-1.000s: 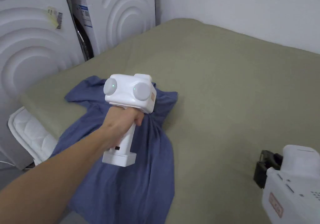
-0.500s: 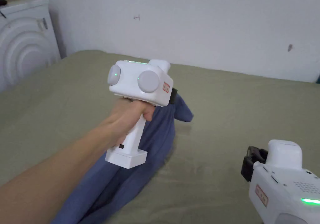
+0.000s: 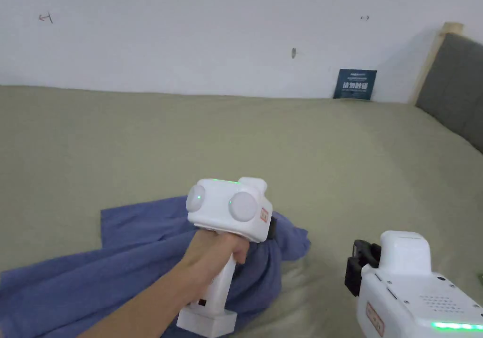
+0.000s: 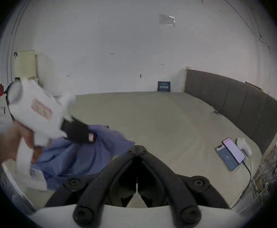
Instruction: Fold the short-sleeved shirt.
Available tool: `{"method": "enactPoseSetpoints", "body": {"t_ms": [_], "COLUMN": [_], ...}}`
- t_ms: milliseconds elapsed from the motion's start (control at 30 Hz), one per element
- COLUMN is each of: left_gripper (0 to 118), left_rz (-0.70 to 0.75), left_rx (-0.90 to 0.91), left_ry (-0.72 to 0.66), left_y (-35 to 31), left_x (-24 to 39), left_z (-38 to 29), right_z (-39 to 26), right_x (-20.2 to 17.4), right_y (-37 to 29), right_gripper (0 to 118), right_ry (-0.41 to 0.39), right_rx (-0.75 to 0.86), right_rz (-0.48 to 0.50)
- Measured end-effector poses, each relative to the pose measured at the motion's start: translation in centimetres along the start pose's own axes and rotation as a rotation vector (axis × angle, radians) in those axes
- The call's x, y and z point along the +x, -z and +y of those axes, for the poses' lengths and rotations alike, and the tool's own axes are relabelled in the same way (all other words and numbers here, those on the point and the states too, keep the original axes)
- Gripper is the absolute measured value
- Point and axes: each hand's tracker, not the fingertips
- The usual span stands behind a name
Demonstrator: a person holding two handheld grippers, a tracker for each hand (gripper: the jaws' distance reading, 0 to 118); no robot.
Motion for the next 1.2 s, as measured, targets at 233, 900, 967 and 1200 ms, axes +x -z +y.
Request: {"method": "enactPoseSetpoints", "body": {"t_ms": [233,900,967,1200], "left_gripper": [4,0,0,0], "left_rz": [0.03,0.418,0.458,0.521], "left_rx": [-0.053,0.506,0.501,0.552], "left_ry": [-0.036,-0.13,-0.149,-0.209], "left_y": [3.6,-26.7,-27.9,-30.0], "left_x": [-1.7,-14.7,-16.0,-18.3], "left_z": [-1.9,-17.7,-19.7,-22.2], "right_z": [-1.2,-0.8,-0.9,-0.4], "right_x": [0.2,-5.7,-6.2,-8.2], "right_y": [1.7,-1.7,-2.3,-2.4], "right_gripper": [0,0,0,0], "right_ry": [0.006,-0.036,-0.028,-0.031], "right_rx": [-0.045,0.011,0.011,0.028], "right_rz": [0.0,0.112,0.126,0.145]}}
